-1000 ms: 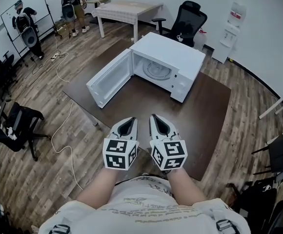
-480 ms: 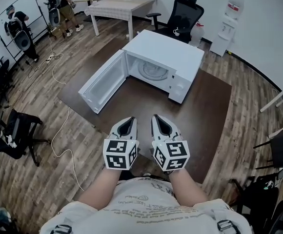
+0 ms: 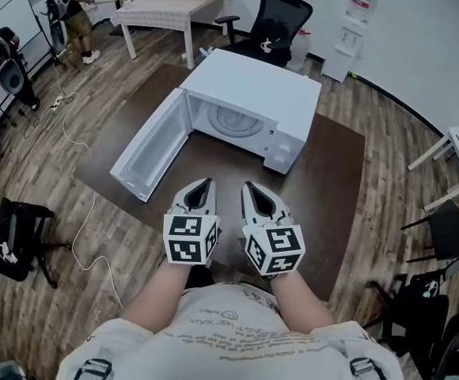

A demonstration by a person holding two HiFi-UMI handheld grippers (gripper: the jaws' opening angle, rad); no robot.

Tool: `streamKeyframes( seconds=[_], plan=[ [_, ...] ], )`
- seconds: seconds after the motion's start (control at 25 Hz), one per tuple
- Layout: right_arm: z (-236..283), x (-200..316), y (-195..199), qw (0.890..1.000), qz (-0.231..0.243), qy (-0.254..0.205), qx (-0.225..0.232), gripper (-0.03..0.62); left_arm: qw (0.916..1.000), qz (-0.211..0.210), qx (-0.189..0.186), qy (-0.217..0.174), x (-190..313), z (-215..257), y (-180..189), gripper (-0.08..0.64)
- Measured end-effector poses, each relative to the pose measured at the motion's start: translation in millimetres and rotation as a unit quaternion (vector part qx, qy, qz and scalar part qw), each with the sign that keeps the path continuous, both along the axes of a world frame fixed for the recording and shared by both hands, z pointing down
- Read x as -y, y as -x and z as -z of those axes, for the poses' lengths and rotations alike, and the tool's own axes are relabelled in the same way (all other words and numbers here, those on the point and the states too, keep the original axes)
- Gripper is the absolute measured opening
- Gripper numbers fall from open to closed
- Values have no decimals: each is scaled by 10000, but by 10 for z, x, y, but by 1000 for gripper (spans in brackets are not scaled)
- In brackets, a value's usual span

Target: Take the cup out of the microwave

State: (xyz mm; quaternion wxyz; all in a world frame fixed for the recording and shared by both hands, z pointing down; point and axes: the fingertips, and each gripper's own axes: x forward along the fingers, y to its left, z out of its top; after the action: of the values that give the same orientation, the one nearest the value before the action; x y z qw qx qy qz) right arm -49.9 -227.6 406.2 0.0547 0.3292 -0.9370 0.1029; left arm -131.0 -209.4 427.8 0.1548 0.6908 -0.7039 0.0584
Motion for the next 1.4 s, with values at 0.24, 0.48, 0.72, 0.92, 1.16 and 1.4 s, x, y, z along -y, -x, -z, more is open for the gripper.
streamKeyframes(
  seconds=[0.24, 0.48, 0.72, 0.92, 1.16, 1.4],
  plan=[
    [-17, 260, 61, 9993, -379, 42, -21, 14, 9999, -163, 53, -3, 369, -34, 219, 15],
    [-84, 422, -10, 9971, -740, 21, -190, 14, 9997, -247, 92, 11, 742, -115, 342, 15],
    [-113, 558, -72, 9939, -1071, 37, -272, 14, 9992, -331, 208, 7, 1111, -201, 512, 15],
    [-159, 674, -126, 9904, -1350, 131, -277, 14, 9991, -315, 297, 32, 1345, -357, 684, 15],
    [-220, 737, -99, 9863, -1600, 210, -342, 13, 9987, -381, 323, 125, 1635, -602, 843, 17],
    [-299, 824, -128, 9798, -1913, 314, -486, 14, 9987, -368, 299, 185, 1956, -840, 1075, 17]
  ],
)
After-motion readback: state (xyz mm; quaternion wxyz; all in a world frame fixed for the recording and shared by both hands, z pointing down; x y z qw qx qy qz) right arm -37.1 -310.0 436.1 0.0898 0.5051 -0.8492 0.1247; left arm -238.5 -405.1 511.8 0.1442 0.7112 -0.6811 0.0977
